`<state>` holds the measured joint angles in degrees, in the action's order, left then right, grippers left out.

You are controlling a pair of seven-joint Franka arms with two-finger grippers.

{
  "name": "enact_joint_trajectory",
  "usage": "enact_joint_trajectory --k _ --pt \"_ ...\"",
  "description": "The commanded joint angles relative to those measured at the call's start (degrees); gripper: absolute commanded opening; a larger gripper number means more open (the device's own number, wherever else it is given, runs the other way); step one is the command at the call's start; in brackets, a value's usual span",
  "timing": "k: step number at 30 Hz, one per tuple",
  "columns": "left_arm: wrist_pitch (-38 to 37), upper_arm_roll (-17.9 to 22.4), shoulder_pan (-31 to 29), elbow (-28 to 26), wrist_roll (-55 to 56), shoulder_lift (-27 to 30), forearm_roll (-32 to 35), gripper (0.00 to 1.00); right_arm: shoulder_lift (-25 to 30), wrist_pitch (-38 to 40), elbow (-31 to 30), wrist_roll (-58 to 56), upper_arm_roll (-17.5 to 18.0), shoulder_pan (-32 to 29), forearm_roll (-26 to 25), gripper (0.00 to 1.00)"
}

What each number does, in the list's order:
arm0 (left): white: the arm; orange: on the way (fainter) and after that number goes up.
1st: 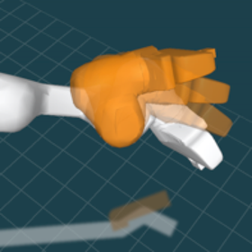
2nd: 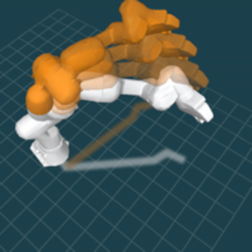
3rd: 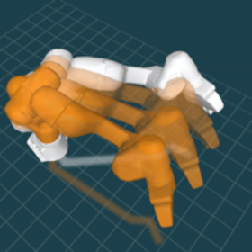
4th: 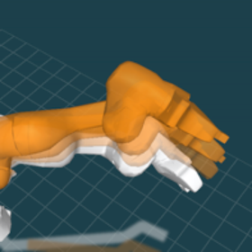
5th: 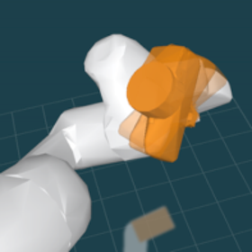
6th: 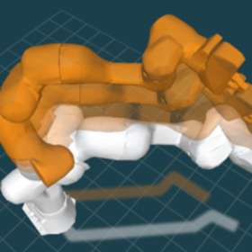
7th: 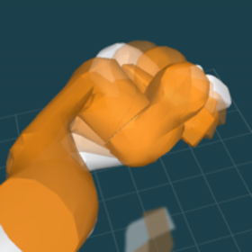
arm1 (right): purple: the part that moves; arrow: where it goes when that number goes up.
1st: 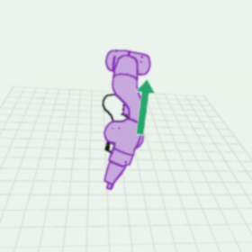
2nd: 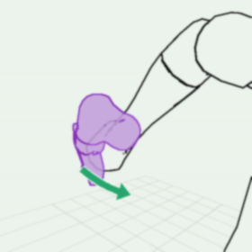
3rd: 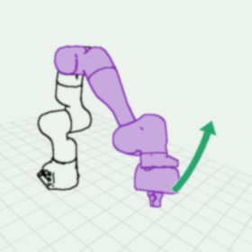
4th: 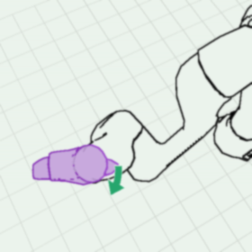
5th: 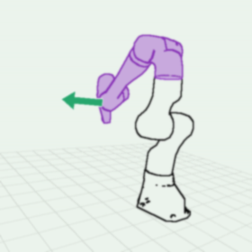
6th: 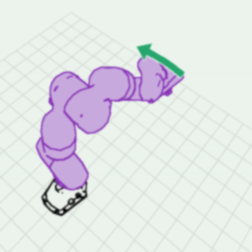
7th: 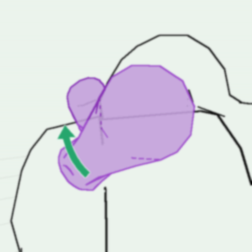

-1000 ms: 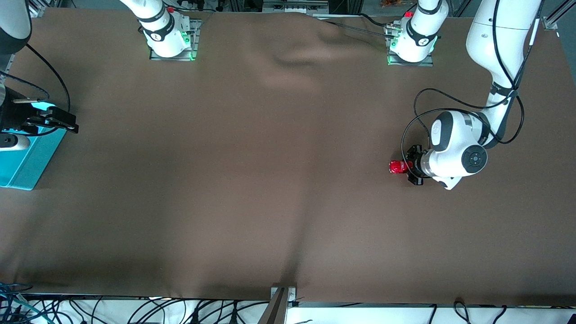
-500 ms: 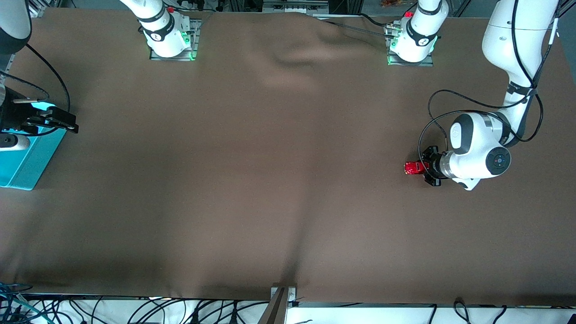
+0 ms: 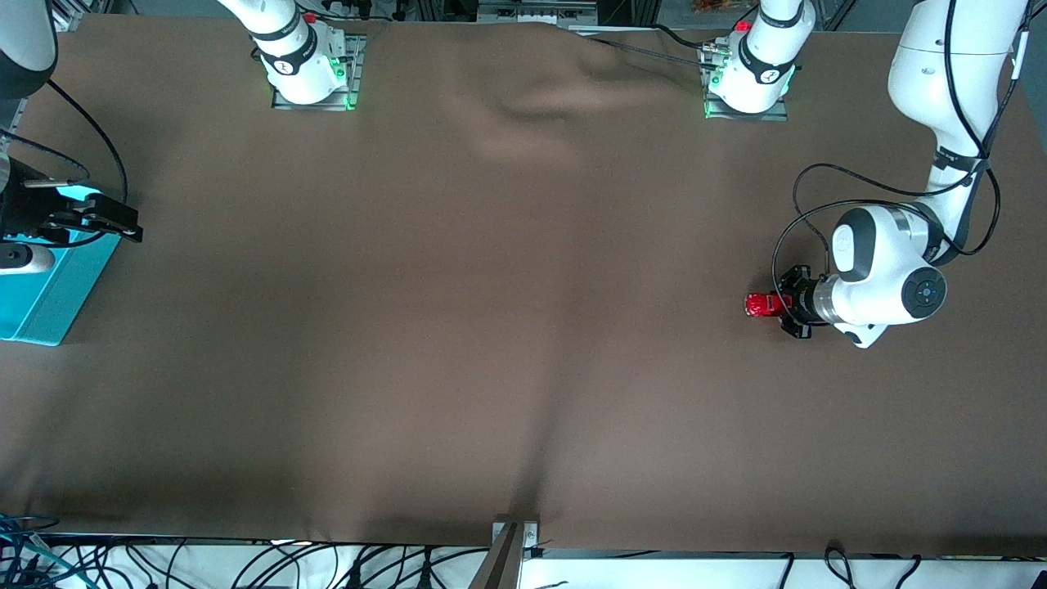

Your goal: Wind red beetle toy and store in blue box

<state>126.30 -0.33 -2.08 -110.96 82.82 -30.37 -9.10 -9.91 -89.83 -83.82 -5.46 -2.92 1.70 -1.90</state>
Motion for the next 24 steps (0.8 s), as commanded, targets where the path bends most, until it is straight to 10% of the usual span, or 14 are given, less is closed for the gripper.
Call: enact_joint_trajectory --k 1,19,24 --pt "1.7 0.1 -1.7 1.3 -2.7 -2.9 1.7 0.00 -0.2 0.9 1.1 -1.0 0.0 -0.3 1.0 1.00" --pt "1.6 0.1 -3.5 2.1 -4.0 -2.8 1.7 0.00 -0.3 0.9 1.1 -1.0 0.0 -0.3 1.0 1.00" --pt "1.5 0.1 -4.0 2.9 -4.2 -2.7 1.6 0.34 -0.3 0.9 1.1 -1.0 0.1 -0.2 1.0 1.00"
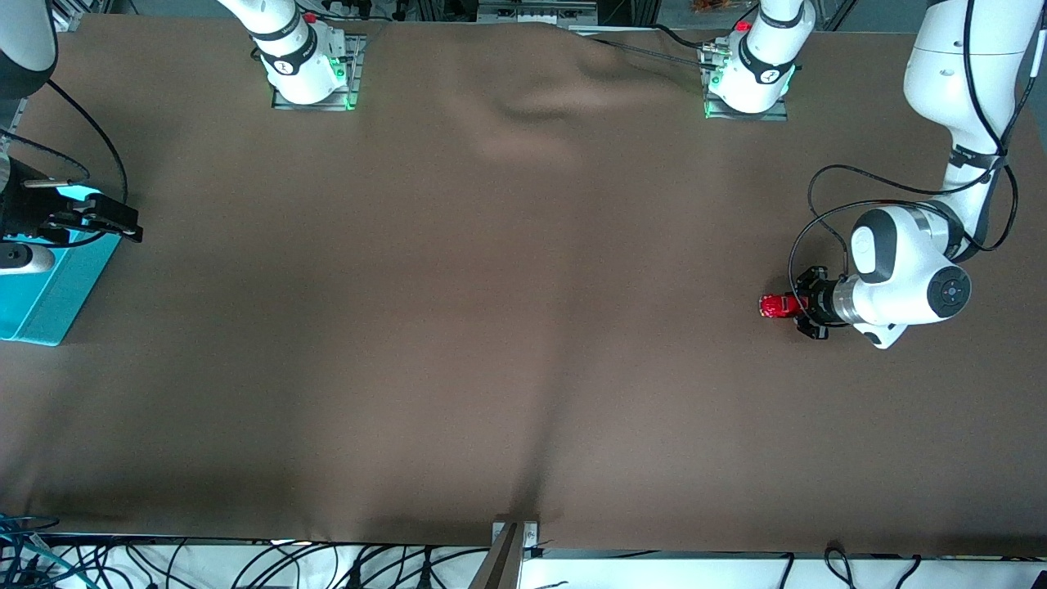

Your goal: Wind red beetle toy and store in blue box

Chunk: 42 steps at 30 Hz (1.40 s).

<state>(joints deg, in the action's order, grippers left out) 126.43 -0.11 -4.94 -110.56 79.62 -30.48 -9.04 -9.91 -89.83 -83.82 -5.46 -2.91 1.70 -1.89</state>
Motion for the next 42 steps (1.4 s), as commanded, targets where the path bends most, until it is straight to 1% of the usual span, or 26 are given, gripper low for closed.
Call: enact_joint_trajectory --k 1,3,4,5,6,7,11,30,33,35,40,42 --pt "1.3 -0.1 -1.1 2.5 -1.1 -2.6 1.5 0.44 -0.3 0.9 1.1 -1.0 0.0 -0.2 1.0 1.00" --pt "1.2 -0.1 -1.1 2.5 -1.1 -2.5 1.4 0.48 -0.3 0.9 1.1 -1.0 0.0 -0.3 1.0 1.00" --pt "1.2 -0.2 -1.1 2.5 -1.1 -2.4 1.4 0.53 -0.3 0.9 1.1 -1.0 0.0 -0.3 1.0 1.00" --pt "1.2 -0.2 -1.1 2.5 -1.0 -2.4 1.2 0.61 -0.3 0.9 1.1 -1.0 0.0 -0.3 1.0 1.00" --pt "1.2 -0.2 -1.1 2.5 -0.8 -2.4 1.2 0.66 -0.3 0.9 1.1 -1.0 0.0 -0.3 1.0 1.00" --pt "1.2 -0.2 -1.1 2.5 -0.7 -2.4 1.2 0.68 -0.3 0.9 1.1 -1.0 0.0 -0.2 1.0 1.00" --pt "1.1 -0.2 -1.1 3.0 -0.4 -2.4 1.0 0.82 -0.3 0.9 1.1 -1.0 0.0 -0.3 1.0 1.00" --pt "1.0 -0.3 -1.0 3.2 -0.8 -2.1 1.0 0.81 -0.3 0.9 1.1 -1.0 0.0 -0.3 1.0 1.00" --pt "0.8 -0.5 -1.0 3.7 -1.2 -1.7 1.7 0.83 -0.3 0.9 1.1 -1.0 0.0 -0.3 1.0 1.00" --pt "0.3 -0.7 -1.0 4.3 -3.1 -1.3 1.7 0.85 -0.3 0.9 1.1 -1.0 0.0 -0.3 1.0 1.00" --pt "-4.1 -0.7 -0.4 7.3 -11.8 -0.5 1.7 0.85 -0.3 0.9 1.1 -1.0 0.0 -0.3 1.0 1.00" --pt "-6.1 -0.7 -0.5 9.5 -15.9 -0.3 1.7 0.90 -0.2 0.9 1.1 -1.0 0.0 -0.3 1.0 1.00"
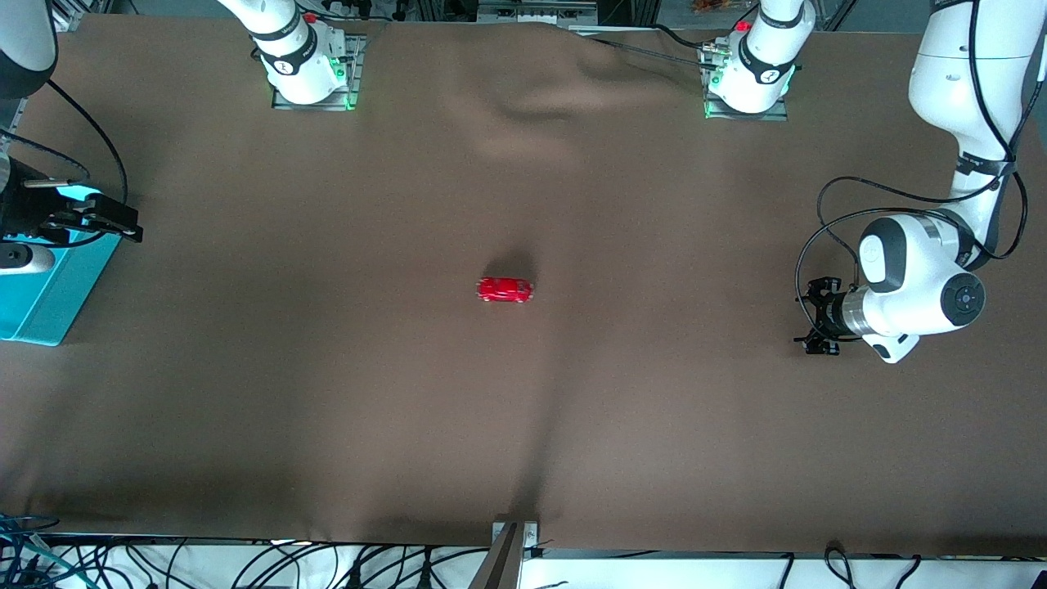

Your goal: Wind red beetle toy and store in blue box

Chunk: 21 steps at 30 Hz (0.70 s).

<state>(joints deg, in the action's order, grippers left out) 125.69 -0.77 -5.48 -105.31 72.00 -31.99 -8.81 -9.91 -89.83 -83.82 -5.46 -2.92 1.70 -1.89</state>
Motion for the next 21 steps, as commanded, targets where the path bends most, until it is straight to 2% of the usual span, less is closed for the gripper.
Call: enact_joint_trajectory --k 1,4,10,21 --pt "-6.2 0.0 -0.1 5.6 -10.5 1.1 1.4 0.93 -0.2 0.9 1.1 -1.0 0.0 -0.3 1.0 1.00" --pt "-9.6 0.0 -0.4 9.2 -16.8 1.1 1.4 1.00 -0.3 0.9 1.1 -1.0 0.0 -0.3 1.0 1.00" --pt "-15.6 0.2 -0.6 13.8 -25.0 1.2 1.4 1.00 -0.2 0.9 1.1 -1.0 0.0 -0.3 1.0 1.00" --pt "-19.7 0.4 -0.8 17.9 -38.9 3.4 1.5 1.00 -0.2 0.9 1.1 -1.0 0.0 -0.3 1.0 1.00"
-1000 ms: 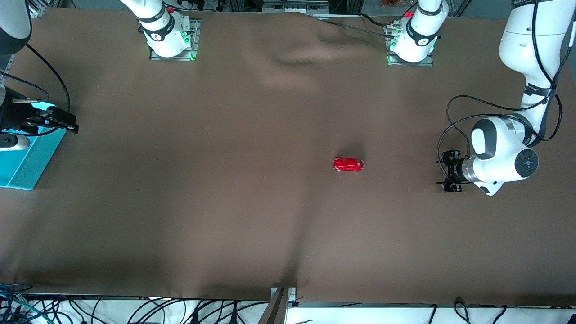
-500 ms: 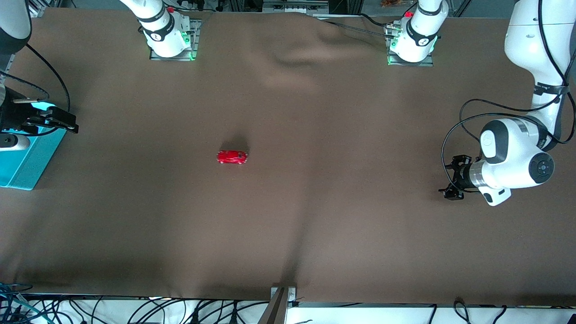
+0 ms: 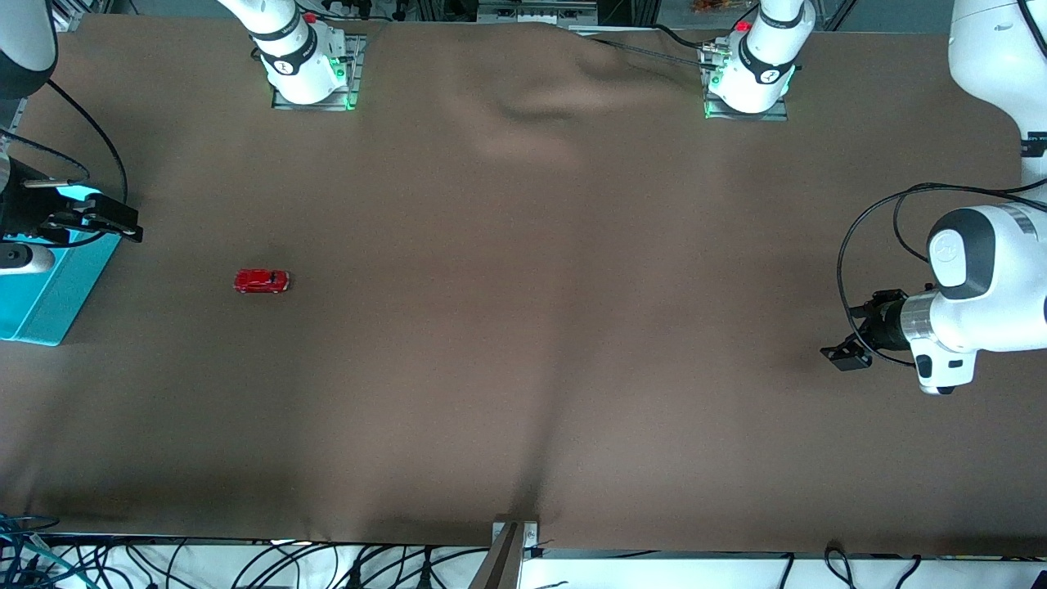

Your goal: Wind red beetle toy and store in blue box

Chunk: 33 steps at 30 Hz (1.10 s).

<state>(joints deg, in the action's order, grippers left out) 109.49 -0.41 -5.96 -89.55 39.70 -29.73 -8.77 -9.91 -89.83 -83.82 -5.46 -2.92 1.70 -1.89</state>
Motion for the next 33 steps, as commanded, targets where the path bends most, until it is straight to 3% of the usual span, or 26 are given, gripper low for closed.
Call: enact_joint_trajectory --k 1,8,14,28,33 --pt "-4.3 0.1 -0.3 2.9 -7.7 1.2 1.5 1.00 -0.3 0.9 1.1 -1.0 0.0 -0.3 1.0 1.00" --pt "-9.4 0.1 -1.0 8.1 -12.1 1.2 1.6 0.98 -0.3 0.9 1.1 -1.0 0.0 -0.3 1.1 1.00" --pt "-11.7 -0.3 -1.0 9.3 -17.7 3.5 7.3 0.98 -0.3 0.9 1.1 -1.0 0.0 -0.3 1.0 1.00" --pt "-13.0 -0.9 -0.6 9.7 -20.9 8.8 7.5 1.00 -0.3 0.9 1.1 -0.9 0.1 -0.2 1.0 1.00" --pt "-14.3 -0.8 -0.5 12.3 -23.7 10.4 7.5 1.00 -0.3 0.9 1.1 -0.9 0.1 -0.2 1.0 1.00"
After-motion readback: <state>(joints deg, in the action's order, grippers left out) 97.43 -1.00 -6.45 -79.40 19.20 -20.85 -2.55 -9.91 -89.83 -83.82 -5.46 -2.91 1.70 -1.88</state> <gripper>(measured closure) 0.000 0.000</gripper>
